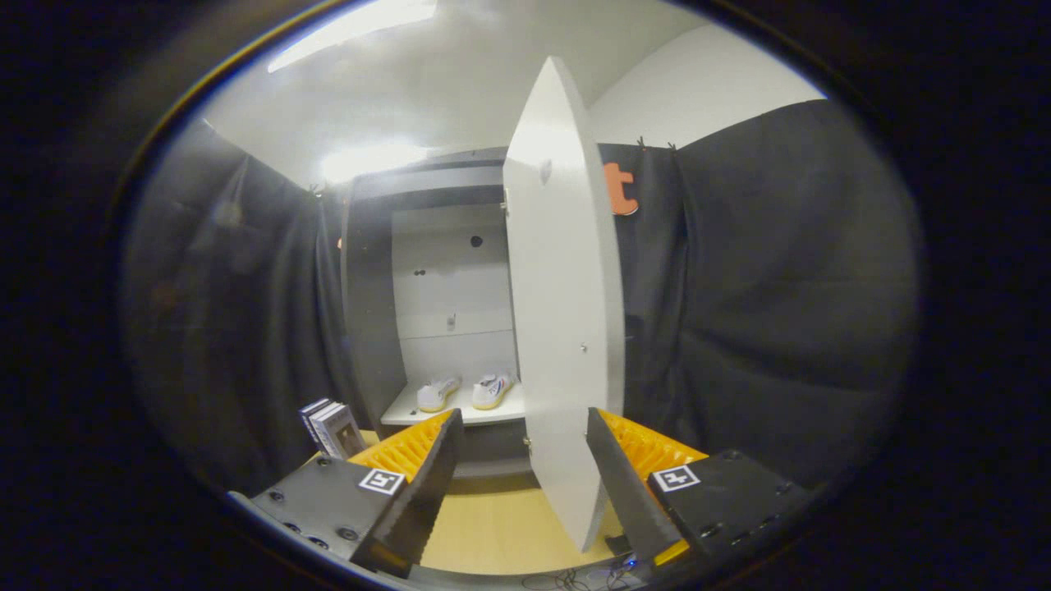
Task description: Open the shoe cabinet door, grab the shoes and put them into the shoe cabinet, then close the shoe cabinet door.
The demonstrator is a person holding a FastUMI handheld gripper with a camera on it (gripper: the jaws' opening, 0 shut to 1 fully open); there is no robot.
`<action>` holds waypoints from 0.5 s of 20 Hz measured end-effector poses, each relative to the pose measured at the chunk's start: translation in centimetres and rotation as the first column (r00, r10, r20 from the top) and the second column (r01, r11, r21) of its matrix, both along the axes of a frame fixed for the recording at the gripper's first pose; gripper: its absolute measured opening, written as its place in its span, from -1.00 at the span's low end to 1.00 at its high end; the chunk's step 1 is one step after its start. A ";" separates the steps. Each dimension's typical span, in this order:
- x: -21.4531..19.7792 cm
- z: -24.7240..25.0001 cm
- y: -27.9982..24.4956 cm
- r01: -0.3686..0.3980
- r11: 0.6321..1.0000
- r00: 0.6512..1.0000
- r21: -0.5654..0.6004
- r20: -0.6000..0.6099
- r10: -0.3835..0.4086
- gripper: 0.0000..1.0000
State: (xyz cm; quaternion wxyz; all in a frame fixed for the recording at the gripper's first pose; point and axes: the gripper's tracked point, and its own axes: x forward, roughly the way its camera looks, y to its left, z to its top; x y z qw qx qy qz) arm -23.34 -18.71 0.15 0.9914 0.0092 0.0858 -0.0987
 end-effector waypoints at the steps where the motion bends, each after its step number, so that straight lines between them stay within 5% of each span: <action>1: -0.3 0.5 -1.3 -0.002 1.000 1.000 -0.005 0.000 0.002 0.87; 10: 0.5 2.5 -10.9 -0.127 0.992 0.992 0.005 0.012 0.127 0.87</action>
